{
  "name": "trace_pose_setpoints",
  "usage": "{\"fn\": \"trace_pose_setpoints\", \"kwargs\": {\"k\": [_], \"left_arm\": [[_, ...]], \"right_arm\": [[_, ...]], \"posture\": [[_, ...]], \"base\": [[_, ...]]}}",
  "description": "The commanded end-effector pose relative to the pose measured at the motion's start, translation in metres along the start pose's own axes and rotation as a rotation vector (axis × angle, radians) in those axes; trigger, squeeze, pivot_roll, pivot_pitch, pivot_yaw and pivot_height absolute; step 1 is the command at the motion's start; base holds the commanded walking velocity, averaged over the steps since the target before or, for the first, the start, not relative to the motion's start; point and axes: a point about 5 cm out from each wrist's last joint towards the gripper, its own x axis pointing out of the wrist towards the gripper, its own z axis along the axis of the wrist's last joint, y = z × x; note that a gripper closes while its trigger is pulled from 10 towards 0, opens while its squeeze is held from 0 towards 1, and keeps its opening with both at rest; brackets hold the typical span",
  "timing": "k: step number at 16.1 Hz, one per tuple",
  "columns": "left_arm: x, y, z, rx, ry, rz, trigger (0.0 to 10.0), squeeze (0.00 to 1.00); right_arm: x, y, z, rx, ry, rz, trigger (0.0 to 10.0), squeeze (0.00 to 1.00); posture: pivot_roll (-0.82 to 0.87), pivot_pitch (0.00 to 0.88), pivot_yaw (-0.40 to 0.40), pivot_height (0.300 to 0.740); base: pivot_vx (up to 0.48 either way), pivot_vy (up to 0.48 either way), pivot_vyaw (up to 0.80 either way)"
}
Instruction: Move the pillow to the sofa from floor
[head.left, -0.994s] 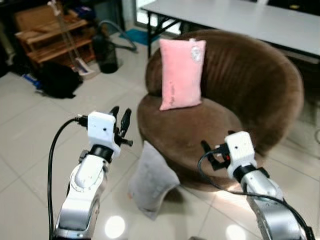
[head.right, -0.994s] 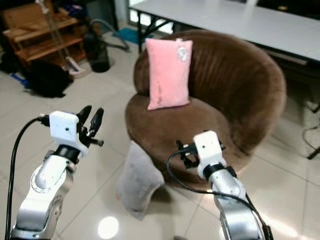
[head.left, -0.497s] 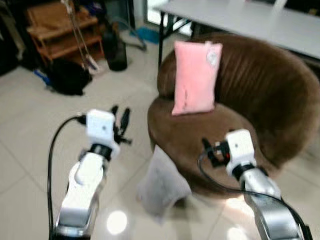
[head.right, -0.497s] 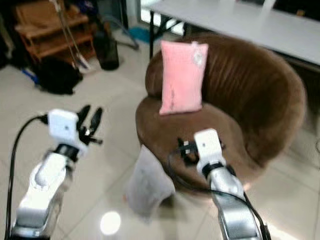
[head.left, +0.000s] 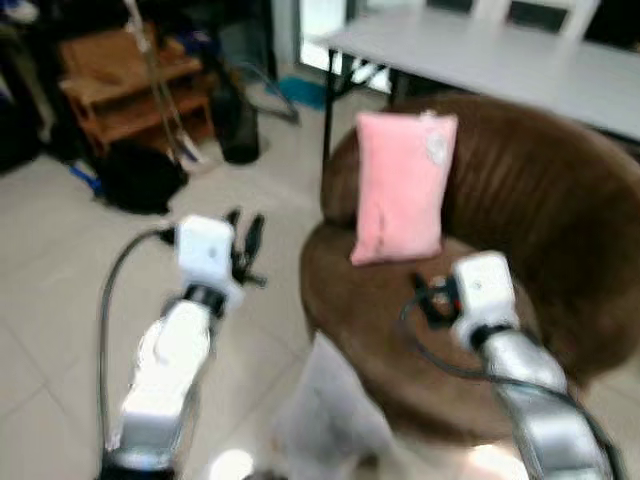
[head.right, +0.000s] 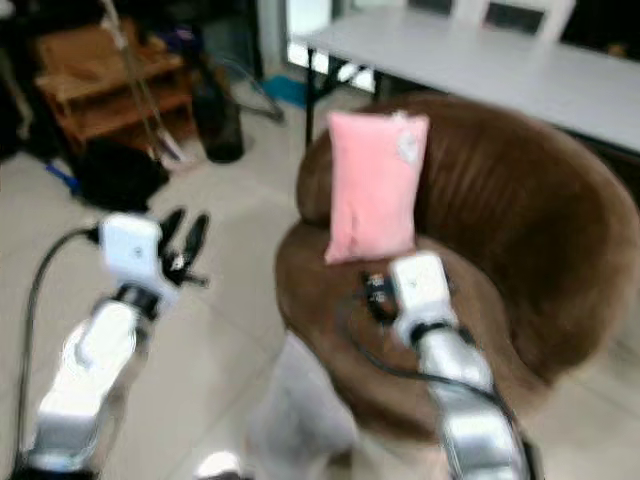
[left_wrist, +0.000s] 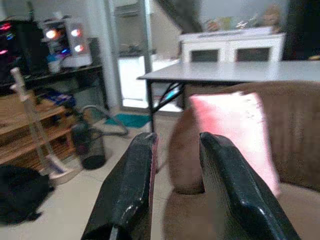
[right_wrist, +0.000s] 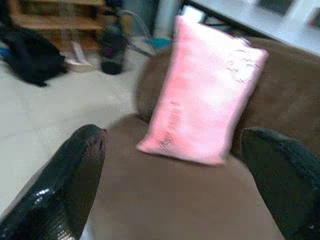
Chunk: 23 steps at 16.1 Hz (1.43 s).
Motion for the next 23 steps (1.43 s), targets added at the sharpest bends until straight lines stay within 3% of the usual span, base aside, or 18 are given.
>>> {"fn": "trace_pose_setpoints", "kwargs": {"k": [1, 5, 17, 23], "left_arm": [[0.003, -0.005, 0.003, -0.007, -0.01, -0.012, 10.0, 0.0], [-0.005, -0.012, -0.013, 0.043, 0.058, -0.14, 10.0, 0.0], [-0.007, -0.014, -0.02, 0.063, 0.072, -0.156, 10.0, 0.0], [-0.008, -0.016, -0.021, 0.047, 0.067, -0.139, 10.0, 0.0]], "right_arm": [[-0.003, -0.008, -0.003, -0.014, 0.017, -0.016, 10.0, 0.0], [-0.008, -0.009, -0.008, 0.034, 0.027, 0.007, 10.0, 0.0], [-0.008, -0.006, -0.011, 0.016, 0.026, 0.043, 10.0, 0.0], [-0.004, -0.004, -0.01, -0.045, 0.039, 0.123, 10.0, 0.0]], "posture": [[-0.04, 0.049, -0.005, 0.74], [-0.04, 0.031, -0.005, 0.715], [-0.04, 0.005, -0.01, 0.585], [-0.04, 0.011, -0.019, 0.581]], "base": [[0.371, 0.0, 0.0], [0.093, 0.0, 0.0], [0.0, 0.0, 0.0], [0.0, 0.0, 0.0]]}}
